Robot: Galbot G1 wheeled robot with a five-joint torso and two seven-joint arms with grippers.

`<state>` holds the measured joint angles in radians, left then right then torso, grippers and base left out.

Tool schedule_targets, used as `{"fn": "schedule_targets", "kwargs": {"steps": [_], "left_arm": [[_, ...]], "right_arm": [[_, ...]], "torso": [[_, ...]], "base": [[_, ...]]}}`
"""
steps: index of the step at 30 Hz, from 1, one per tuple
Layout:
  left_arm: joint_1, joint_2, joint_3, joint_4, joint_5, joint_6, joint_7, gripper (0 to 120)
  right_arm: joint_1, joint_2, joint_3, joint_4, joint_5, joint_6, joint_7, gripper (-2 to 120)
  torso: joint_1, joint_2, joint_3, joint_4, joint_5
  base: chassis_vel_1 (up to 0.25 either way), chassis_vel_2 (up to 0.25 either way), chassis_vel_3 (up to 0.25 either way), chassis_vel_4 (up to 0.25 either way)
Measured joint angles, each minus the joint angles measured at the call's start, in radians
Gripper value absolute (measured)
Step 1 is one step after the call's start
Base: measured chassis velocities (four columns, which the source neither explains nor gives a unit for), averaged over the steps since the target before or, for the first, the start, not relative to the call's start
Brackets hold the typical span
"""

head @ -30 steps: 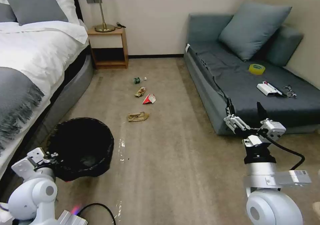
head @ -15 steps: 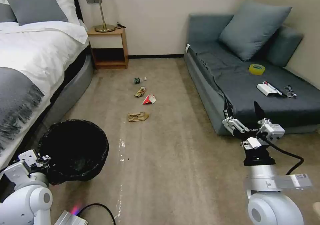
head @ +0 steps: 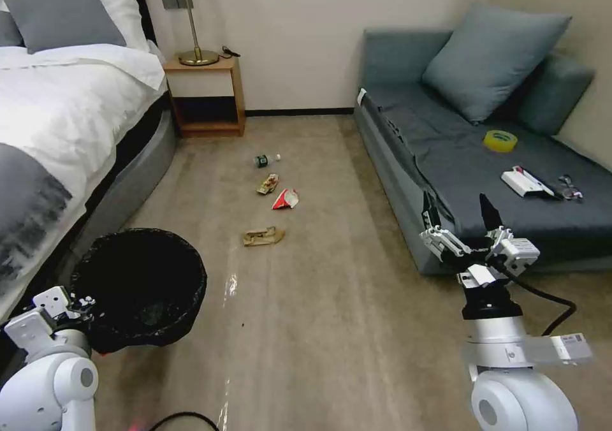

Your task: Pick up the trash bin, then pick up the garbage on the floor and place it into the trash bin.

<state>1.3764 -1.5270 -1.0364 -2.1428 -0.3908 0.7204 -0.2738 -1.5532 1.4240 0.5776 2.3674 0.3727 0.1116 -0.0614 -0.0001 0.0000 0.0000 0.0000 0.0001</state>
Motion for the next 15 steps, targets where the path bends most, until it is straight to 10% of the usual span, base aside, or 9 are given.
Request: {"fn": "schedule_targets", "kwargs": {"steps": [15], "left_arm": [[-0.014,0.003,-0.035,0.005,-0.027,-0.001,-0.005,2]], "right_arm": [[0.002,-0.003,-0.010,-0.013,-0.007,-0.002,-0.008,100]], "torso": [[0.000,0.000,0.000,0.0001,-0.0001]], "base": [[-0.322,0.330,0.325,-0.327]]}}
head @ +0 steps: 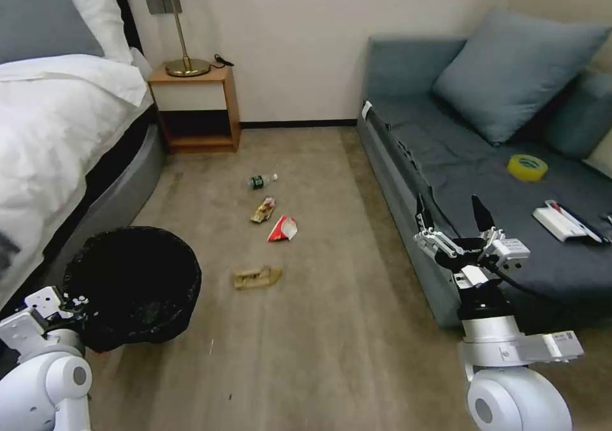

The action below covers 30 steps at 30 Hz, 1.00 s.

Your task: Pick up the trash bin, then pick up the garbage on the floor and place it into the trash bin.

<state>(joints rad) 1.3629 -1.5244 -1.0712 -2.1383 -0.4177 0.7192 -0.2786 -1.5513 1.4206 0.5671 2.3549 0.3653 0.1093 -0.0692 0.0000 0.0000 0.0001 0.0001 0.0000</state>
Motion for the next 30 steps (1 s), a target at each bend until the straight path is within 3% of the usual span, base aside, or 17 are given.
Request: {"fn": "schedule_targets", "kwargs": {"steps": [14,19,27,30], "left_arm": [[0.006,-0.001,-0.010,-0.001,-0.009,-0.003,0.000,2],[0.006,-0.002,-0.010,-0.002,-0.012,-0.006,0.001,2],[0.017,0.002,-0.008,-0.021,-0.020,-0.006,-0.001,2],[0.014,0.012,0.013,-0.022,-0.020,-0.005,0.001,2]], "right_arm": [[0.003,-0.007,-0.015,-0.014,-0.016,0.025,-0.034,100],[0.020,-0.023,-0.034,-0.021,-0.025,0.029,-0.040,100],[0.115,-0.157,-0.167,-0.064,-0.005,-0.058,0.014,100],[0.206,-0.307,-0.284,-0.123,0.061,-0.084,0.031,100]], "torso": [[0.000,0.000,0.000,-0.0001,0.0002],[0.000,0.000,0.000,-0.0003,0.0001],[0.000,0.000,0.000,0.0000,0.0002],[0.000,0.000,0.000,-0.0004,0.0000]], "base": [[-0.349,0.346,0.353,-0.350],[-0.254,0.198,0.183,-0.233],[0.014,-0.024,-0.015,0.008],[0.036,-0.034,-0.035,0.024]]}}
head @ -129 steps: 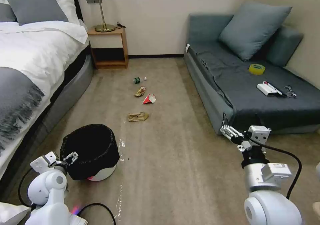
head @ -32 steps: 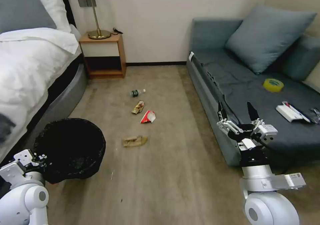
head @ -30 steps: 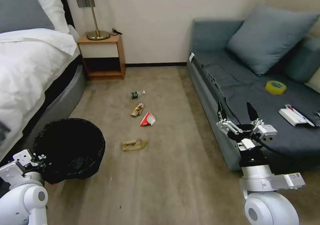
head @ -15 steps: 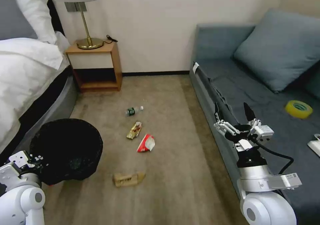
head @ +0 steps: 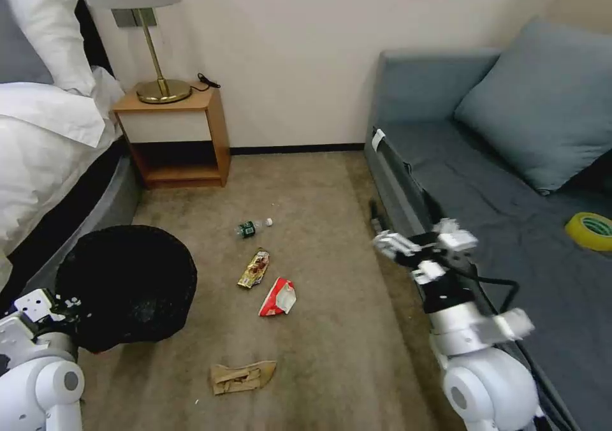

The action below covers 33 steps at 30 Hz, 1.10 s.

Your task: Pick up the trash bin, then pick up the garbage on the floor and place it into the trash bin.

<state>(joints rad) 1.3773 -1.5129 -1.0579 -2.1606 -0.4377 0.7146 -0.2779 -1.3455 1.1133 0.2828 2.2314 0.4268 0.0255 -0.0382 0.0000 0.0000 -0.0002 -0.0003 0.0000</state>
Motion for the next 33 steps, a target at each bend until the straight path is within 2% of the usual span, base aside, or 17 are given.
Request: {"fn": "schedule_targets", "kwargs": {"steps": [1,2,5,6,7,11,15,18,19,20,21,25,26,27,28,30,33], "left_arm": [[0.003,0.001,0.002,-0.002,0.001,0.000,-0.001,2],[0.003,0.001,0.002,-0.002,0.001,0.000,-0.001,2],[0.014,0.000,0.001,-0.008,0.005,0.001,-0.001,2],[0.014,0.000,0.001,-0.008,0.005,0.001,-0.001,2],[0.015,-0.001,0.002,-0.009,0.009,0.001,-0.003,2],[0.017,-0.007,0.017,-0.012,0.016,0.003,-0.003,2],[0.015,-0.010,0.024,-0.001,0.026,0.003,-0.003,2],[0.011,-0.011,0.025,0.002,0.027,0.003,-0.003,2],[0.006,-0.012,0.025,0.005,0.027,0.003,-0.003,2],[-0.007,-0.009,0.026,0.016,0.027,0.004,-0.002,2],[-0.016,-0.005,0.026,0.024,0.027,0.005,-0.002,2],[-0.020,-0.002,0.026,0.028,0.027,0.006,-0.002,2],[-0.030,0.001,0.028,0.035,0.027,0.006,-0.002,2],[-0.034,0.001,0.034,0.038,0.027,0.006,-0.002,2],[-0.034,0.001,0.034,0.038,0.027,0.006,-0.002,2],[-0.042,0.000,0.047,0.044,0.027,0.006,-0.002,2],[-0.043,-0.002,0.048,0.045,0.027,0.006,0.000,2]], "right_arm": [[0.052,-0.059,-0.054,-0.030,0.036,-0.005,0.008,100],[0.052,-0.059,-0.054,-0.030,0.036,-0.005,0.008,100],[0.263,-0.179,-0.250,-0.157,0.121,-0.006,0.036,100],[0.263,-0.179,-0.250,-0.157,0.121,-0.006,0.036,100],[0.316,-0.198,-0.304,-0.202,0.128,-0.003,0.036,100],[0.447,-0.216,-0.473,-0.317,0.155,0.005,0.059,100],[0.611,-0.195,-0.663,-0.440,0.204,-0.014,0.070,100],[0.645,-0.186,-0.705,-0.465,0.230,-0.026,0.071,100],[0.678,-0.175,-0.755,-0.490,0.274,-0.049,0.068,100],[0.746,-0.151,-0.862,-0.556,0.367,-0.102,0.022,100],[0.786,-0.133,-0.921,-0.598,0.410,-0.130,-0.017,100],[0.810,-0.121,-0.955,-0.625,0.435,-0.146,-0.038,100],[0.866,-0.083,-1.035,-0.681,0.504,-0.206,-0.090,100],[0.889,-0.065,-1.070,-0.704,0.524,-0.229,-0.123,100],[0.889,-0.065,-1.070,-0.704,0.524,-0.229,-0.123,100],[0.940,-0.038,-1.140,-0.751,0.534,-0.287,-0.198,100],[1.020,-0.008,-1.241,-0.808,0.531,-0.318,-0.281,100]], "torso": [[0.000,0.000,0.000,-0.0002,-0.0001],[0.000,0.000,0.000,-0.0002,-0.0001],[0.000,0.000,0.000,0.0005,-0.0001],[0.000,0.000,0.000,0.0005,-0.0001],[0.000,0.000,0.000,0.0010,0.0000],[0.000,0.000,0.000,0.0002,0.0000],[0.000,0.000,0.000,0.0003,-0.0001],[0.000,0.000,0.000,0.0005,-0.0004],[0.000,0.000,0.000,0.0006,-0.0001],[0.000,0.000,0.000,0.0002,-0.0001],[0.000,0.000,0.000,0.0002,-0.0001],[0.000,0.000,0.000,0.0003,-0.0002],[0.000,0.000,0.000,0.0003,-0.0003],[0.000,0.000,0.000,0.0006,0.0002],[0.000,0.000,0.000,0.0006,0.0002],[0.000,0.000,0.000,0.0000,-0.0004],[0.000,0.000,0.000,0.0001,0.0000]], "base": [[0.000,0.000,0.000,0.000],[0.000,0.000,0.000,0.000],[0.000,0.000,0.000,0.000],[0.000,0.000,0.000,0.000],[0.000,0.000,0.000,0.000],[0.000,0.000,0.000,0.000],[0.000,0.000,0.000,0.000],[0.000,0.000,0.000,0.000],[0.000,0.000,0.000,0.000],[0.000,0.000,0.000,0.000],[0.000,0.000,0.000,0.000],[0.000,0.000,0.000,0.000],[0.000,0.000,0.000,0.000],[0.000,0.000,0.000,0.000],[0.000,0.000,0.000,0.000],[0.000,0.000,0.000,0.000],[0.000,0.000,0.000,0.000]]}}
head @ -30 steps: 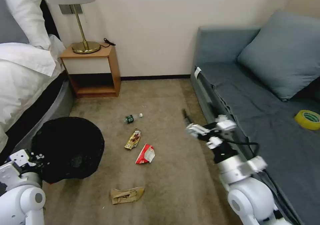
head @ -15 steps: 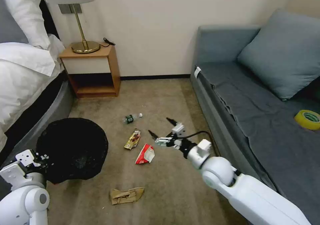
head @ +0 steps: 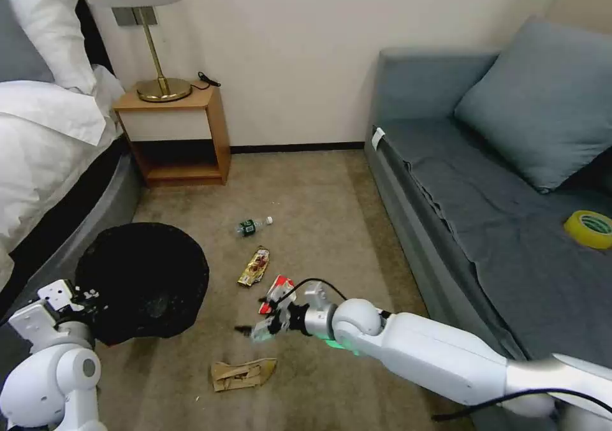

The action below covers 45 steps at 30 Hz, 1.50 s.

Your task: Pick up the trash bin, then pick up the garbage on the floor and place it into the trash bin.

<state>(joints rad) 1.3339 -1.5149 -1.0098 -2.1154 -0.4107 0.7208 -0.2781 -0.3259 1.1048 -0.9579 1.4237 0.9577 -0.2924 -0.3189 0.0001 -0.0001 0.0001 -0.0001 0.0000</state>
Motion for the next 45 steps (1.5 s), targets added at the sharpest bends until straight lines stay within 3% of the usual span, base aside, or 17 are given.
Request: {"fn": "schedule_targets", "kwargs": {"steps": [3,13,38,43,45], "left_arm": [[0.002,-0.003,-0.007,0.000,0.001,-0.001,-0.001,2],[0.011,-0.010,-0.020,-0.005,0.001,-0.007,0.001,2],[0.038,-0.033,-0.009,-0.029,0.033,-0.029,0.012,2],[0.036,-0.032,-0.010,-0.022,0.034,-0.030,0.013,2],[0.034,-0.032,-0.008,-0.018,0.037,-0.032,0.013,2]], "right_arm": [[0.075,0.064,-0.120,-0.090,-0.034,0.002,-0.087,100],[0.066,0.197,-0.219,-0.268,-0.060,0.046,-0.101,100],[-0.051,0.277,-0.205,-0.532,-0.248,0.194,-0.116,100],[-0.060,0.277,-0.199,-0.533,-0.255,0.210,-0.115,88],[-0.063,0.276,-0.196,-0.532,-0.254,0.218,-0.114,79]], "torso": [[0.000,0.000,0.000,0.0003,-0.0001],[0.000,0.000,0.000,0.0002,-0.0001],[0.000,0.000,0.000,0.0001,0.0000],[0.000,0.000,0.000,0.0001,0.0000],[0.000,0.000,0.000,0.0001,0.0000]], "base": [[0.000,0.000,0.000,0.000],[0.000,0.000,0.000,0.000],[0.000,0.000,0.000,0.000],[0.000,0.000,0.000,0.000],[0.000,0.000,0.000,0.000]]}}
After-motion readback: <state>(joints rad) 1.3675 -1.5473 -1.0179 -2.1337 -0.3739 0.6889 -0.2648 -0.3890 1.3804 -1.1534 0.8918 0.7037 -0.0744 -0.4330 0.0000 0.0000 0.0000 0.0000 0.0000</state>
